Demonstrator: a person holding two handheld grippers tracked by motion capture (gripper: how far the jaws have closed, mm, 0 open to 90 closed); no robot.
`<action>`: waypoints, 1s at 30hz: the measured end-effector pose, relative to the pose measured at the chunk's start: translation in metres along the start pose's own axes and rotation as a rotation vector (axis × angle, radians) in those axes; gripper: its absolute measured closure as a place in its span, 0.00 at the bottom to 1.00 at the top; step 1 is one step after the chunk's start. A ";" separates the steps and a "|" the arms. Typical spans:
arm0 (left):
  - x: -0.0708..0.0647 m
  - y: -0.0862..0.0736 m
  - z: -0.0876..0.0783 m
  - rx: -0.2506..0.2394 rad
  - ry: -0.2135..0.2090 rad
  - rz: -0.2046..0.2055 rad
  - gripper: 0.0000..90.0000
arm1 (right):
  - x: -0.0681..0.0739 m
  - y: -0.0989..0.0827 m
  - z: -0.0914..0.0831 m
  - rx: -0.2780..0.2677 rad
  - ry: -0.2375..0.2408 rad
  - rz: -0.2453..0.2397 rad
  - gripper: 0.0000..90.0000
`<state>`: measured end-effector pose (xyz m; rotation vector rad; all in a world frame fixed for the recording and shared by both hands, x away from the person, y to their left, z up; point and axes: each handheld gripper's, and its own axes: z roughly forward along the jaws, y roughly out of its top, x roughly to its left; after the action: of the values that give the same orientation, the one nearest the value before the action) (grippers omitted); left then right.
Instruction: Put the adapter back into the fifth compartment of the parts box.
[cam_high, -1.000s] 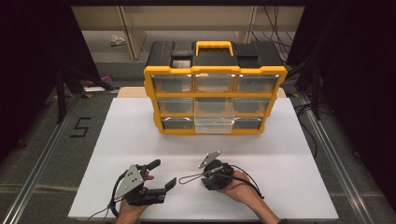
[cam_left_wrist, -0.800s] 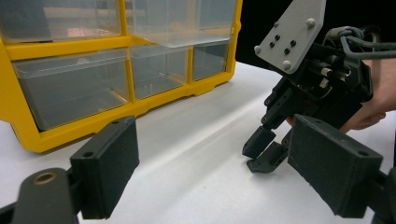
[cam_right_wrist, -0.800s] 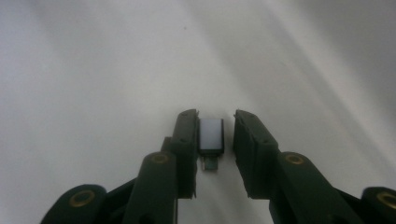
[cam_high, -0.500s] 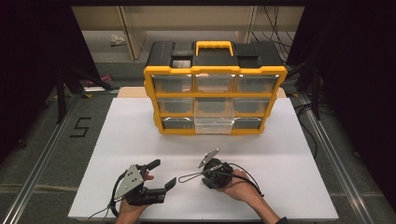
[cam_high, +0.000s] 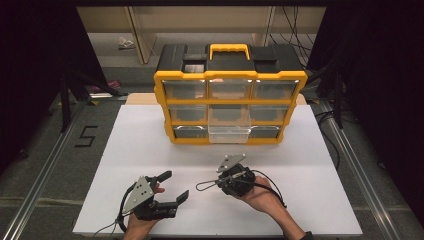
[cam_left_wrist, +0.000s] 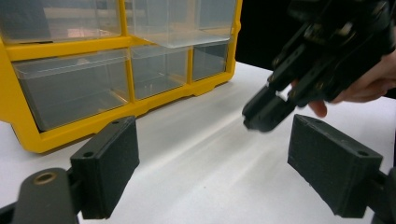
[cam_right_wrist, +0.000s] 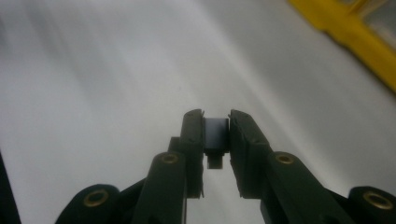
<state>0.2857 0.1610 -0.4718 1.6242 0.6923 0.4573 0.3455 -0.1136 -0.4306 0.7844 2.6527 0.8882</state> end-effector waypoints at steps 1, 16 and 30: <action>0.000 0.000 0.000 0.000 0.000 0.000 0.18 | -0.001 0.001 -0.003 -0.020 0.002 0.002 0.85; 0.000 0.000 0.000 0.000 0.000 0.000 0.18 | 0.001 0.008 -0.026 -0.153 -0.036 0.016 0.85; 0.000 0.000 0.000 0.001 -0.002 0.000 0.18 | 0.000 0.010 -0.038 -0.237 -0.062 0.028 0.85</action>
<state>0.2857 0.1609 -0.4718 1.6260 0.6906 0.4552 0.3353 -0.1256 -0.3949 0.7780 2.4303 1.1409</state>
